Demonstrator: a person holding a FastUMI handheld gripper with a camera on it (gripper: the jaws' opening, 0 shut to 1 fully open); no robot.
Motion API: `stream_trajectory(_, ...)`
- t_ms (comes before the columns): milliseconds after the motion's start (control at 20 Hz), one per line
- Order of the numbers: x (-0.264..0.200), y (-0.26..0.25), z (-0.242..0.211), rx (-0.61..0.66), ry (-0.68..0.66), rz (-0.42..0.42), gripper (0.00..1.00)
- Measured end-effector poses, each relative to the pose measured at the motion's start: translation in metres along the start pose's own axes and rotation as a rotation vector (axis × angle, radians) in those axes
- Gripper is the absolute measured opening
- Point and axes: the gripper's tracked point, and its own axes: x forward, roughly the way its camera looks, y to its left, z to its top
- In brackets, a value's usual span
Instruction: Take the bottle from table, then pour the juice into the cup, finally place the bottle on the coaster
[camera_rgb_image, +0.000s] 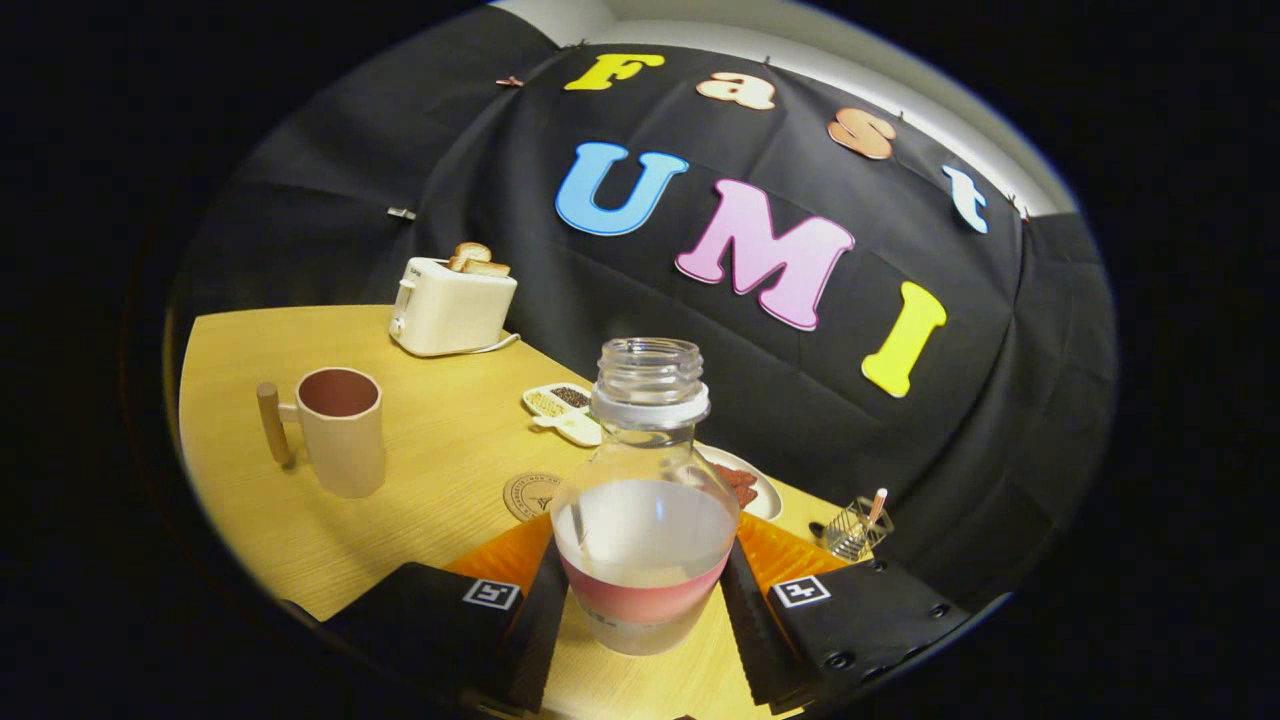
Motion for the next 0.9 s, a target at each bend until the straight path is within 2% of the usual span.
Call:
stream_trajectory(200, 0.016, 0.014, 0.034, -0.132, -0.032, -0.011, 0.76)
stream_trajectory(400, 0.029, 0.042, 0.061, -0.342, -0.076, 0.011, 0.76)
stream_trajectory(650, 0.039, 0.084, 0.063, -0.465, -0.077, 0.066, 0.76)
stream_trajectory(750, 0.044, 0.103, 0.047, -0.499, -0.036, 0.104, 0.76)
stream_trajectory(900, 0.049, 0.116, 0.04, -0.577, -0.007, 0.112, 0.76)
